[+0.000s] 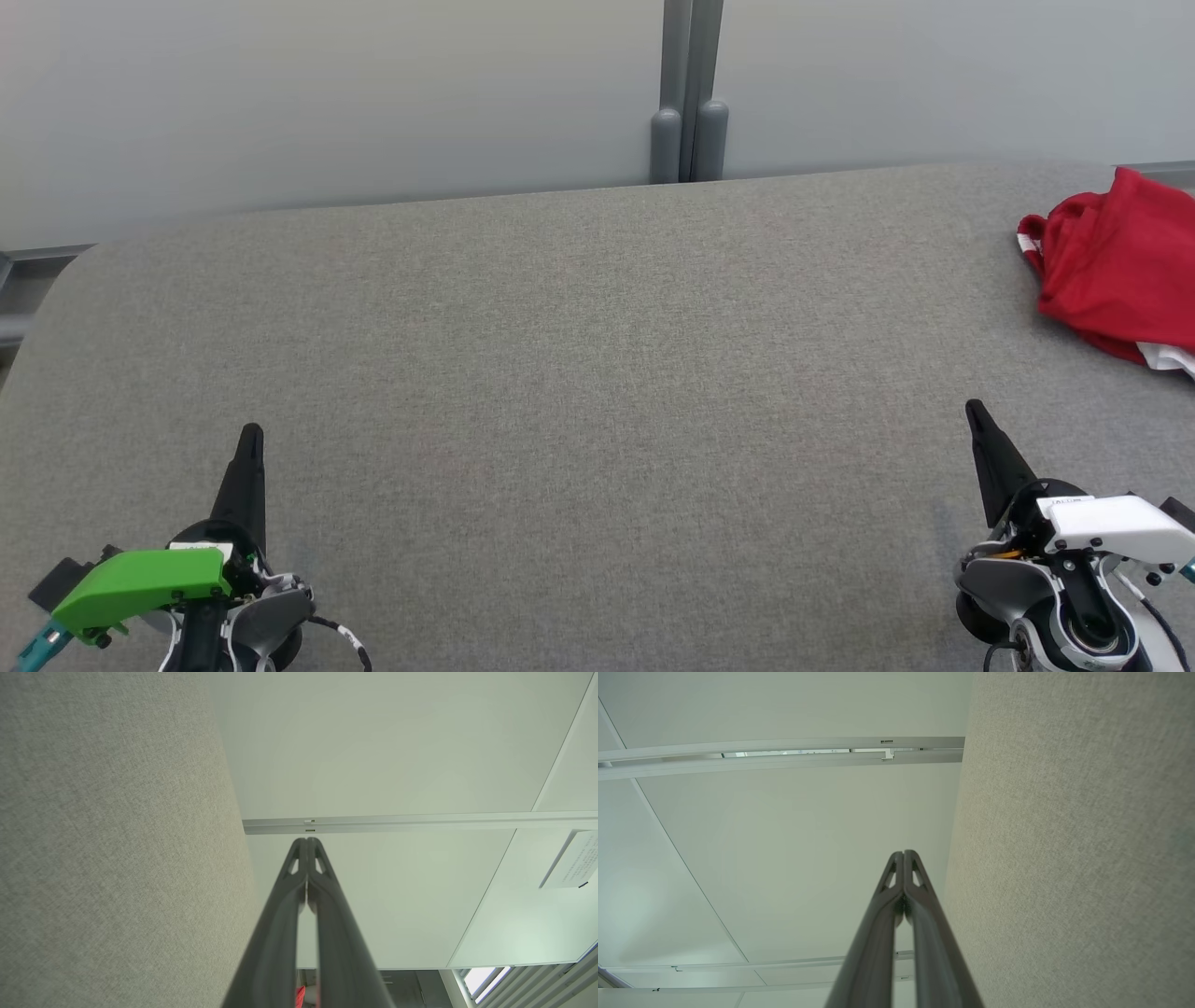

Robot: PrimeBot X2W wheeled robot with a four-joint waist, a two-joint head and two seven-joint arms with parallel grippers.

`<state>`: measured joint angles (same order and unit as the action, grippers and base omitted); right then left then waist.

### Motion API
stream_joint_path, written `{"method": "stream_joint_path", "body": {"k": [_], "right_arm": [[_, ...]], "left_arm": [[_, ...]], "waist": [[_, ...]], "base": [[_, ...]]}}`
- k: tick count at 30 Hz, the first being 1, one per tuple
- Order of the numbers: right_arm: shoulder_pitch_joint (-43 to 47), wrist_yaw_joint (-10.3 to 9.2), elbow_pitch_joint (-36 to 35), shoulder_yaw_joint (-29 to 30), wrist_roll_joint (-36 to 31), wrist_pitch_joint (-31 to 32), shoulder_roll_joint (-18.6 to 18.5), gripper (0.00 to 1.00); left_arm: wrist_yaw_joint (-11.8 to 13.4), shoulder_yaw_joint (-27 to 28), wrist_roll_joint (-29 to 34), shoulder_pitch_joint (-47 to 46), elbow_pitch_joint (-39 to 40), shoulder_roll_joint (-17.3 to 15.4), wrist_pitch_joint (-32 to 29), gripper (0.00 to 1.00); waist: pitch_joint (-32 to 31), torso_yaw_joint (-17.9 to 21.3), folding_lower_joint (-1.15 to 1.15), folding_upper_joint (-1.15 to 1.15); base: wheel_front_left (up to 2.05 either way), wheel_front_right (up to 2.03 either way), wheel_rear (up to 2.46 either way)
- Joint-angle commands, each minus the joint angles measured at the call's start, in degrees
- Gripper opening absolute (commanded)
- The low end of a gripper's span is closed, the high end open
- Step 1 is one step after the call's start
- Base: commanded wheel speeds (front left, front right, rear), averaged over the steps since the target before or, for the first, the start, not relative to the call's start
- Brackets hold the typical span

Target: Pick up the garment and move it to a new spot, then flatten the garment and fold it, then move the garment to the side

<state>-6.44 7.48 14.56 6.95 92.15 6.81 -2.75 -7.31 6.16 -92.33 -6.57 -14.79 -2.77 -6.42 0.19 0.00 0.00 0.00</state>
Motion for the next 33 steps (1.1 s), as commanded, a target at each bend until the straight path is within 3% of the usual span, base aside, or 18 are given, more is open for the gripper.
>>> {"method": "stream_joint_path", "body": {"k": [1, 33], "right_arm": [[-0.58, 0.02, -0.18, -0.01, 0.32, 0.15, -0.26, 0.0], [-0.59, 0.02, -0.18, -0.02, 0.31, 0.15, -0.27, 0.0]], "left_arm": [[-0.33, 0.19, -0.11, -0.78, 0.24, -0.04, 0.01, 0.0], [-0.33, 0.18, -0.12, -0.78, 0.25, -0.04, 0.02, 0.0]], "waist": [[0.0, 0.0, 0.0, 0.0], [0.0, 0.0, 0.0, 0.0]], "base": [[0.0, 0.0, 0.0], [0.0, 0.0, 0.0]]}}
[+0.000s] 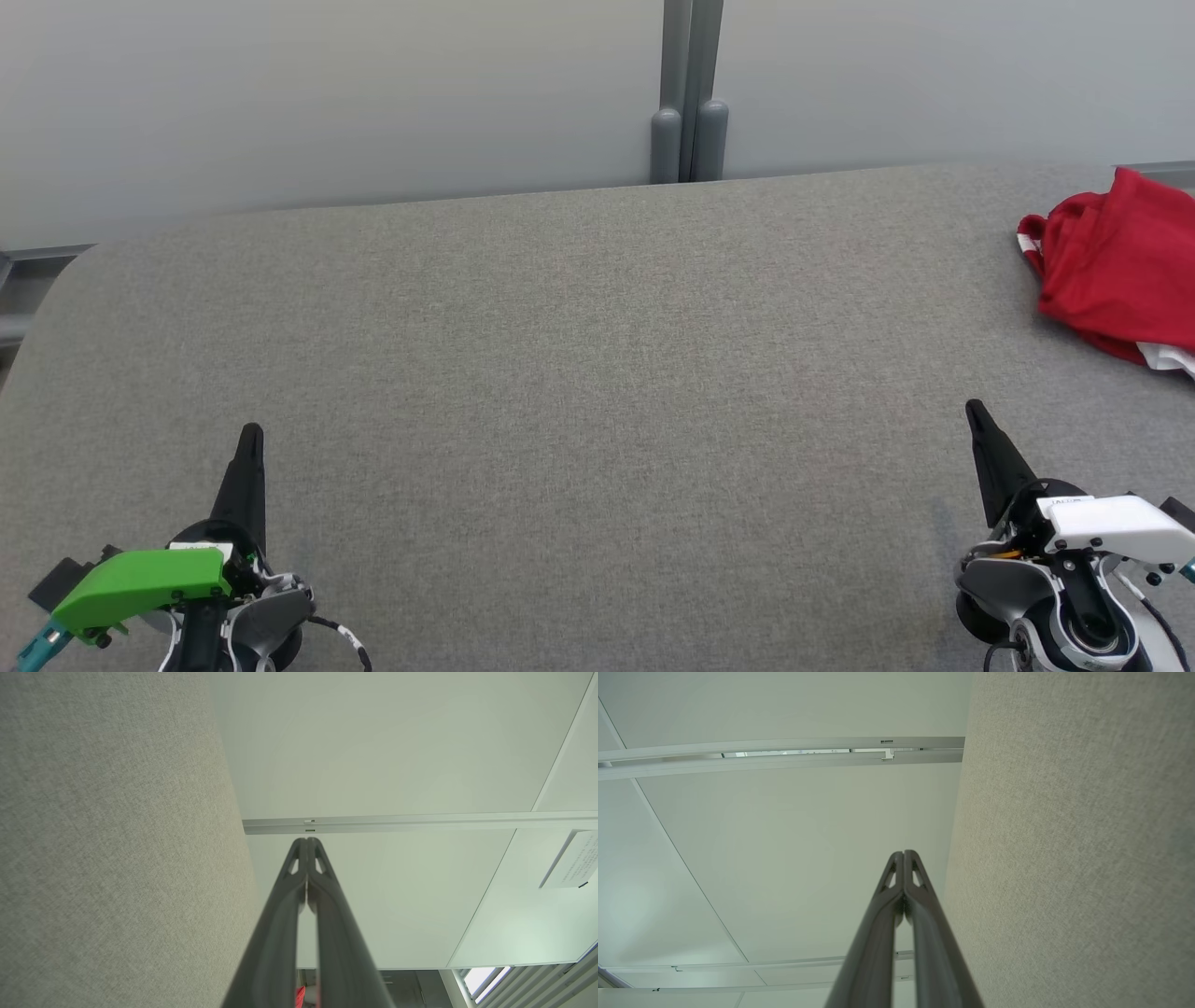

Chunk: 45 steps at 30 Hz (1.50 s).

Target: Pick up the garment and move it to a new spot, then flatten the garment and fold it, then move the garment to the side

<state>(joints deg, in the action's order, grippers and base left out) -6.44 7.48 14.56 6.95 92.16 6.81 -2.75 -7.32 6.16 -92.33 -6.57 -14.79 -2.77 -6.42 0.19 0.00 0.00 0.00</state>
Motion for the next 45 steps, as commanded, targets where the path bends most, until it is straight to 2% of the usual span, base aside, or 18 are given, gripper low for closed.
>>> {"method": "stream_joint_path", "body": {"k": [1, 45], "right_arm": [[-0.59, 0.02, -0.18, -0.02, 0.3, 0.15, -0.27, 0.0], [-0.58, 0.02, -0.18, -0.02, 0.3, 0.14, -0.27, 0.0]], "left_arm": [[-0.31, 0.18, -0.12, -0.78, 0.25, -0.04, 0.02, 0.0], [-0.32, 0.18, -0.12, -0.78, 0.25, -0.04, 0.03, 0.0]], "waist": [[0.0, 0.0, 0.0, 0.0], [0.0, 0.0, 0.0, 0.0]], "base": [[0.0, 0.0, 0.0], [0.0, 0.0, 0.0]]}}
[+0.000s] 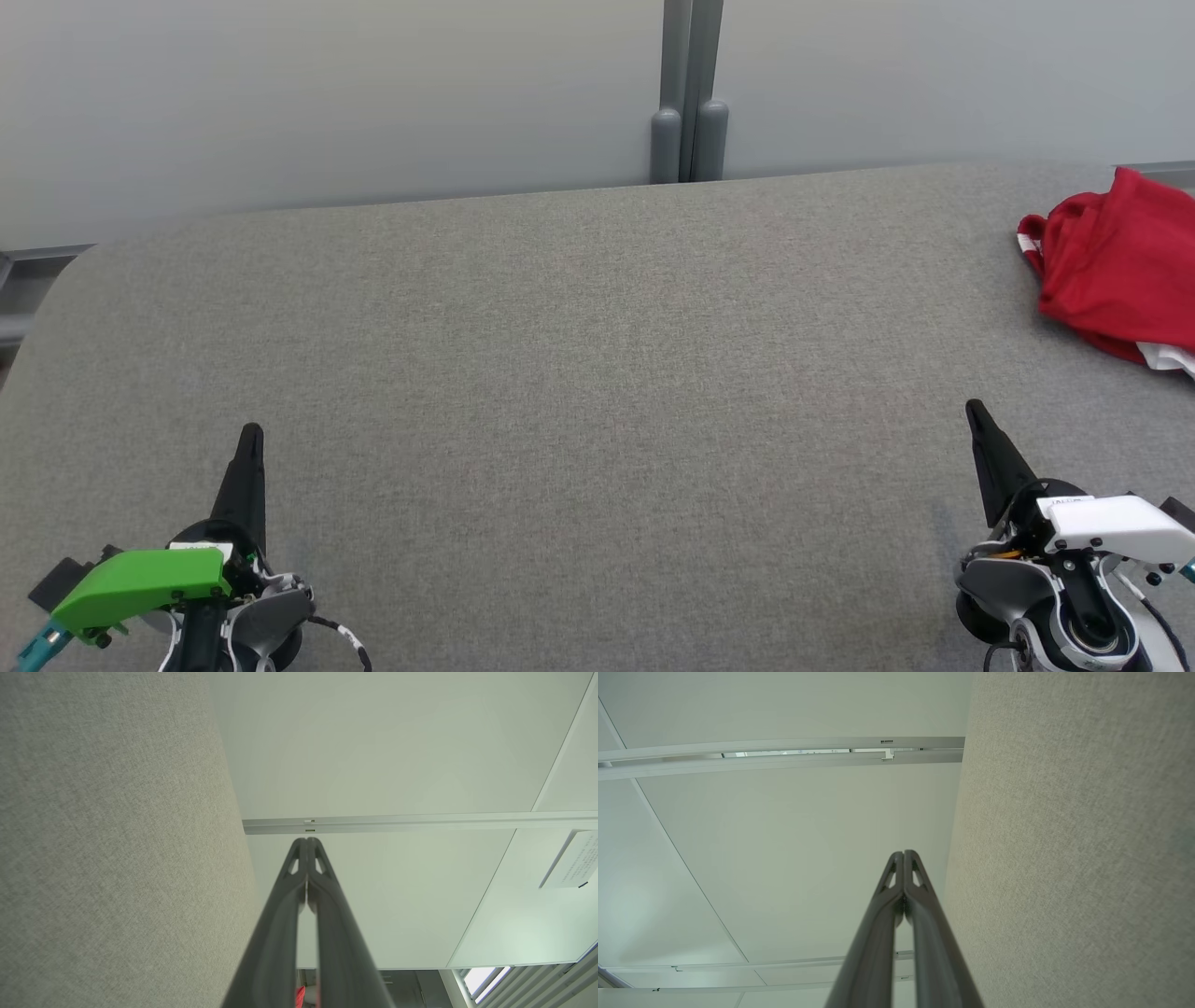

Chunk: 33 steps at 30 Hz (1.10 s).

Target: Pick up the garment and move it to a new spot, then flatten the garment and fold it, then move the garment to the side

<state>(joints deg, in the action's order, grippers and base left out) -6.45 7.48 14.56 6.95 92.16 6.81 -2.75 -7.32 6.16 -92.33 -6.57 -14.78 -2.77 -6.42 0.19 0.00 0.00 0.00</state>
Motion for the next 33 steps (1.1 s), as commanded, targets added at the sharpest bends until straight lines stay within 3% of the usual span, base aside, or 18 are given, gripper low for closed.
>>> {"method": "stream_joint_path", "body": {"k": [1, 33], "right_arm": [[-0.58, 0.02, -0.18, -0.02, 0.31, 0.14, -0.27, 0.0], [-0.58, 0.02, -0.18, -0.02, 0.31, 0.14, -0.27, 0.0]], "left_arm": [[-0.32, 0.18, -0.12, -0.78, 0.23, -0.04, 0.03, 0.0], [-0.32, 0.17, -0.13, -0.78, 0.24, -0.04, 0.03, 0.0]], "waist": [[0.0, 0.0, 0.0, 0.0], [0.0, 0.0, 0.0, 0.0]], "base": [[0.0, 0.0, 0.0], [0.0, 0.0, 0.0]]}}
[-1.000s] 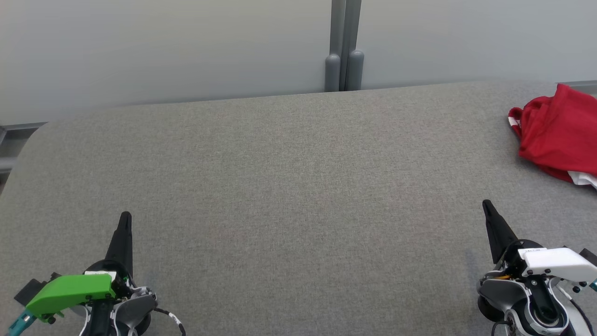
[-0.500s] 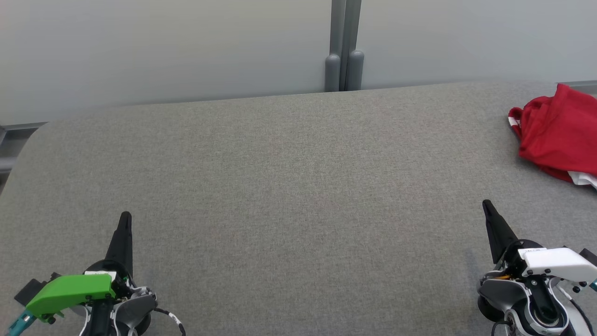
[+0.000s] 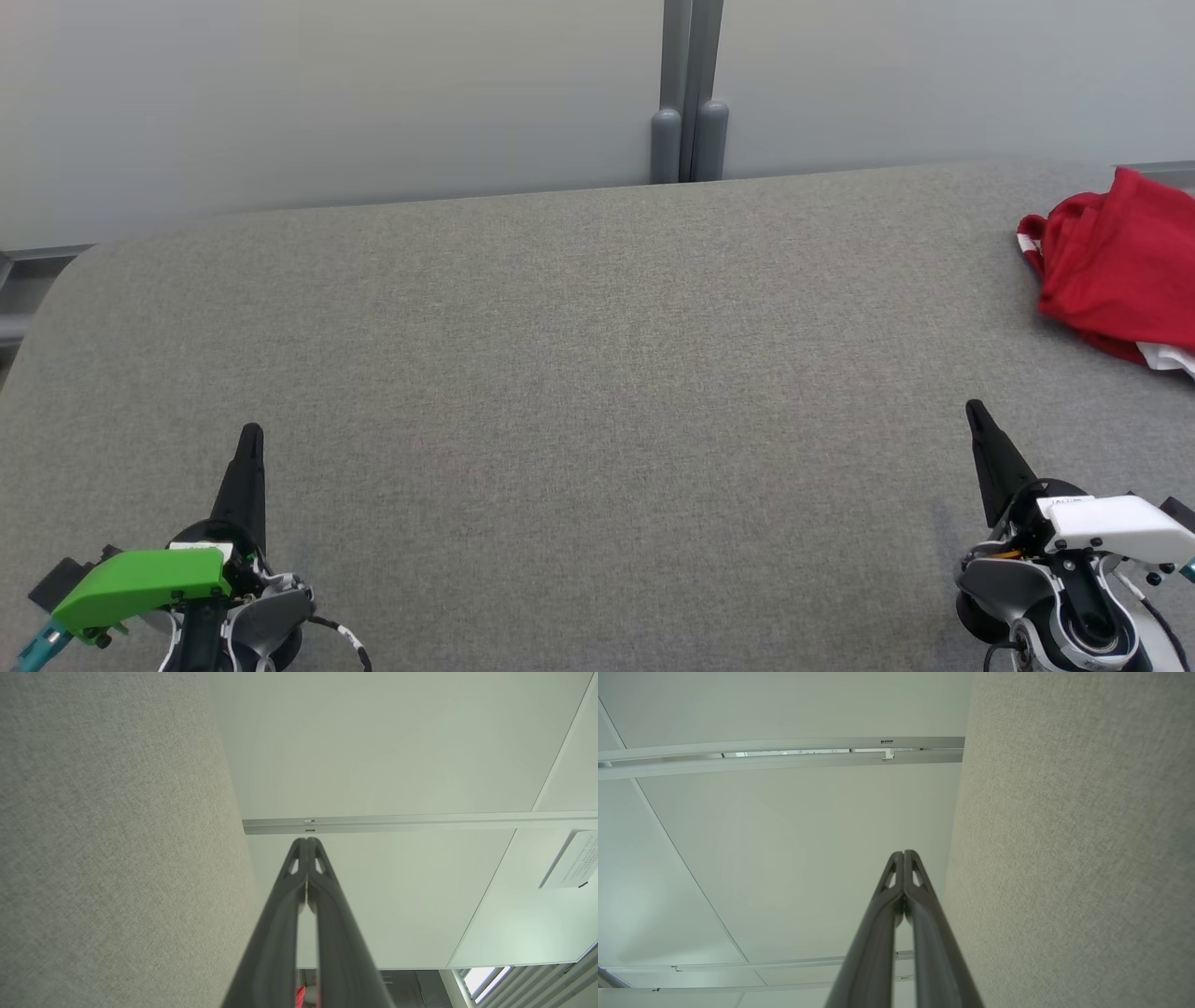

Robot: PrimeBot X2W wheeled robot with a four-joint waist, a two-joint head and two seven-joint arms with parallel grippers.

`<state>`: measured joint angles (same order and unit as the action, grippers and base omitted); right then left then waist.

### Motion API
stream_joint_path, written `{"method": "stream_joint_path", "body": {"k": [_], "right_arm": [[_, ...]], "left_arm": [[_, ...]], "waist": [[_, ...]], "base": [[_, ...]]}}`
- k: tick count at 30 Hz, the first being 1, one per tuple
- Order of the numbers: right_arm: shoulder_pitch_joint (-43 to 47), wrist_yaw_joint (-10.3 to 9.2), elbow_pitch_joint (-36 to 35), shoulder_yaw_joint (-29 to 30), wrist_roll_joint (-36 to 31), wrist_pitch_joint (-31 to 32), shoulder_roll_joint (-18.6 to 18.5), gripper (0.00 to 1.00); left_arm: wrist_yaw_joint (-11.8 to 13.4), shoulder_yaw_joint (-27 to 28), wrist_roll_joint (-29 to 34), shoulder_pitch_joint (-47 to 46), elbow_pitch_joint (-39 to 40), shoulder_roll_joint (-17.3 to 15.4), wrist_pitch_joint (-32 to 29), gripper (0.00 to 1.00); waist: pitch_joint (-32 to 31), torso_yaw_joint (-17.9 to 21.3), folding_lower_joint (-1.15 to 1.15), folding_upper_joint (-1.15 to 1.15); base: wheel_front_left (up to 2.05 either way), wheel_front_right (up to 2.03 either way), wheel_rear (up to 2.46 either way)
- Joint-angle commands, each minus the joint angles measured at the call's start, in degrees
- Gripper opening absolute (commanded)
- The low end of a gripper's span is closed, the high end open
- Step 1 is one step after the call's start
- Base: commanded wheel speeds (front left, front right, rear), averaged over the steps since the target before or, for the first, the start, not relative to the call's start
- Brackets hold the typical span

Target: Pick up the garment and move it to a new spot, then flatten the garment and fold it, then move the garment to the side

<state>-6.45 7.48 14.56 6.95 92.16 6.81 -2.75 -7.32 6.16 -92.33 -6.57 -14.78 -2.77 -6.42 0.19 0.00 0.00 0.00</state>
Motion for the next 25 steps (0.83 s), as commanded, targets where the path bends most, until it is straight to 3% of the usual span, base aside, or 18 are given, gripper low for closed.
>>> {"method": "stream_joint_path", "body": {"k": [1, 25], "right_arm": [[-0.58, 0.02, -0.18, -0.02, 0.31, 0.14, -0.27, 0.0], [-0.58, 0.02, -0.18, -0.02, 0.31, 0.14, -0.27, 0.0]], "left_arm": [[-0.32, 0.17, -0.13, -0.78, 0.24, -0.04, 0.03, 0.0], [-0.32, 0.17, -0.13, -0.78, 0.24, -0.04, 0.04, 0.0]], "waist": [[0.0, 0.0, 0.0, 0.0], [0.0, 0.0, 0.0, 0.0]], "base": [[0.0, 0.0, 0.0], [0.0, 0.0, 0.0]]}}
